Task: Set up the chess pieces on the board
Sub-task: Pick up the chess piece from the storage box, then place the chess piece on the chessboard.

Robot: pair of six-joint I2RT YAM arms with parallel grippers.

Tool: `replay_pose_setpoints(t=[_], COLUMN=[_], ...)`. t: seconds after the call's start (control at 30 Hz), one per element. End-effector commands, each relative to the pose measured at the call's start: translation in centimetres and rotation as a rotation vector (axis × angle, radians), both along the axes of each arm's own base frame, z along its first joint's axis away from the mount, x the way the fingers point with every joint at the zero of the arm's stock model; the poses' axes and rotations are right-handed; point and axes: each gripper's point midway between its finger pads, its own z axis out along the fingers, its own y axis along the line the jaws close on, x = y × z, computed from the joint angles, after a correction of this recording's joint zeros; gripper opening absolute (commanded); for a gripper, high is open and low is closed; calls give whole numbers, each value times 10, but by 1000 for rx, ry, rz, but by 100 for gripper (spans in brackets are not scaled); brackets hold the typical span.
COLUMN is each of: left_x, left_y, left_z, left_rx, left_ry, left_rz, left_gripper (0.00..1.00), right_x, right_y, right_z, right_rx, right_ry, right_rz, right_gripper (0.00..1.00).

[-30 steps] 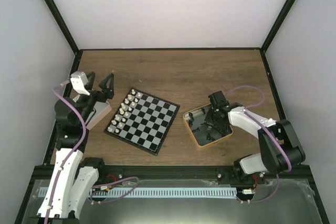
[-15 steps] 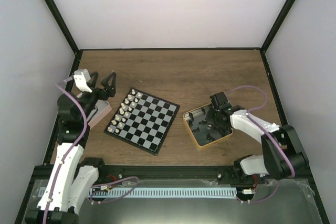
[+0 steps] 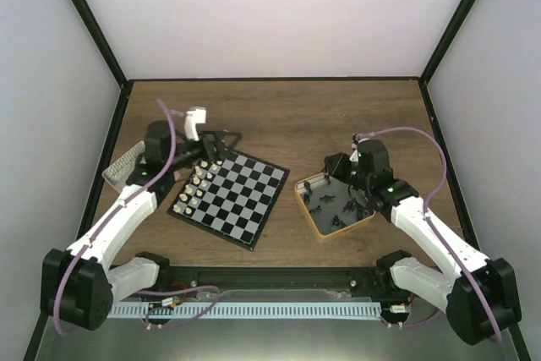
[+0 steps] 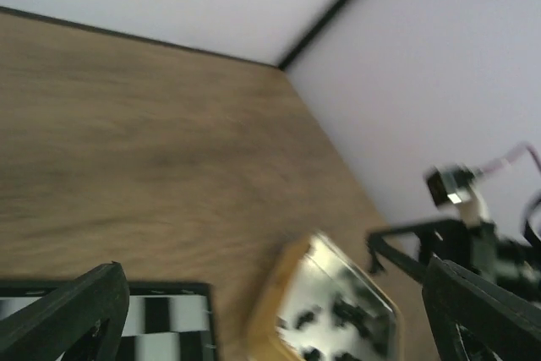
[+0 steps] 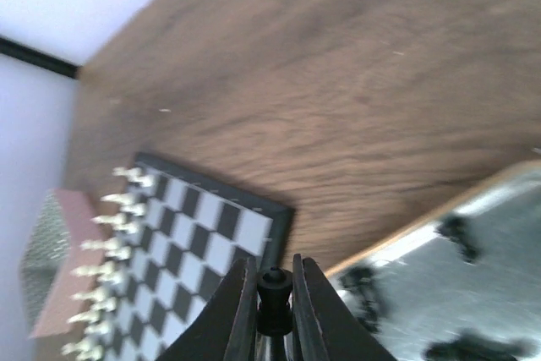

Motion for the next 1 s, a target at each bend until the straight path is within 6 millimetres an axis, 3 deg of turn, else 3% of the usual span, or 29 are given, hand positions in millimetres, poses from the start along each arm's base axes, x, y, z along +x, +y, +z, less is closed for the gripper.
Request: replay_pose_setpoints(t=[0.0,0.23,0.47,0.7,0.97], left_x=[-27,-57,-70,-70,-68], left_y=[-59,-113,-136,-158,-161], left_z=[34,31,47,61,63], left_rx=[-61,-130,-191,-290,-346], left_ry=[-58,-9,-37,-27,-20], left_rz=[-206,-328,-348,-354,-356], left_gripper=[95,93,93,82,55], right_x=[-1,-12,-21,-33,-38], right_y=[35,58,71,96,115], right_z=[66,128,171,194,189], right_rx=[212,431,536,588,616], right_ry=[-184,-331,-461,-542,-505], right_rz=[143,266,353,446,512], right_gripper=[9,9,9,9,9])
